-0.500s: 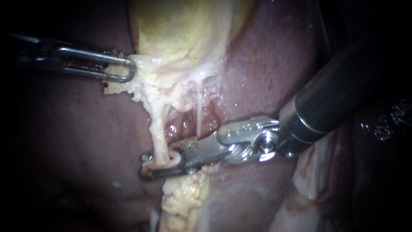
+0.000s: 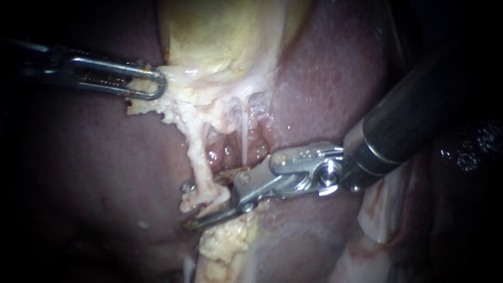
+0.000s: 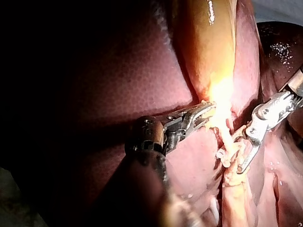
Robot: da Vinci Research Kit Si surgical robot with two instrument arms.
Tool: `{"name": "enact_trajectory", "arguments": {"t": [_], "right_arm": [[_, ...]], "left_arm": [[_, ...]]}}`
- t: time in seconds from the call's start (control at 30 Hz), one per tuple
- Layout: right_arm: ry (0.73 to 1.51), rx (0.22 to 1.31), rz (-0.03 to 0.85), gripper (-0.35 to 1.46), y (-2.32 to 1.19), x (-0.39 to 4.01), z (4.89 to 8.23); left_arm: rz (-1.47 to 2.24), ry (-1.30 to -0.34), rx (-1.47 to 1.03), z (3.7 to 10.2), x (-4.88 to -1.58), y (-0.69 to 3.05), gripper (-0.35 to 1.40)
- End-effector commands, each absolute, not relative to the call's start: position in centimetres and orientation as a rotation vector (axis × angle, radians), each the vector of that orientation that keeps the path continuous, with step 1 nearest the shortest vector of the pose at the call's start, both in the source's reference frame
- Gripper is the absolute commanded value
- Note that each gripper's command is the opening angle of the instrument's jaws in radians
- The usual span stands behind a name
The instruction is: Clipping second clip left tube
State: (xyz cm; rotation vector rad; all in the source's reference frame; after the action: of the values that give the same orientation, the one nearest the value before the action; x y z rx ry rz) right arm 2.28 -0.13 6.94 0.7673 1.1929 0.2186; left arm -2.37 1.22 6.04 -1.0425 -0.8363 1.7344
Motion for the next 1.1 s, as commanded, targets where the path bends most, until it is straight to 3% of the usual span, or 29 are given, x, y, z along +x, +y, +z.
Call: {"name": "enact_trajectory", "arguments": {"t": [0.03,0.57,1.1], "right_arm": [[1.205,0.772,0.225,0.49,-0.11,2.27,6.96],[1.334,0.959,0.316,0.49,-0.09,2.24,7.1],[1.391,1.01,0.35,0.49,-0.24,2.45,7.19]], "left_arm": [[1.734,-0.836,-1.043,6.04,-2.37,1.22,-0.35],[1.735,-0.836,-1.043,6.04,-2.36,1.22,-0.35],[1.734,-0.836,-1.043,6.03,-2.37,1.22,-0.35]]}}
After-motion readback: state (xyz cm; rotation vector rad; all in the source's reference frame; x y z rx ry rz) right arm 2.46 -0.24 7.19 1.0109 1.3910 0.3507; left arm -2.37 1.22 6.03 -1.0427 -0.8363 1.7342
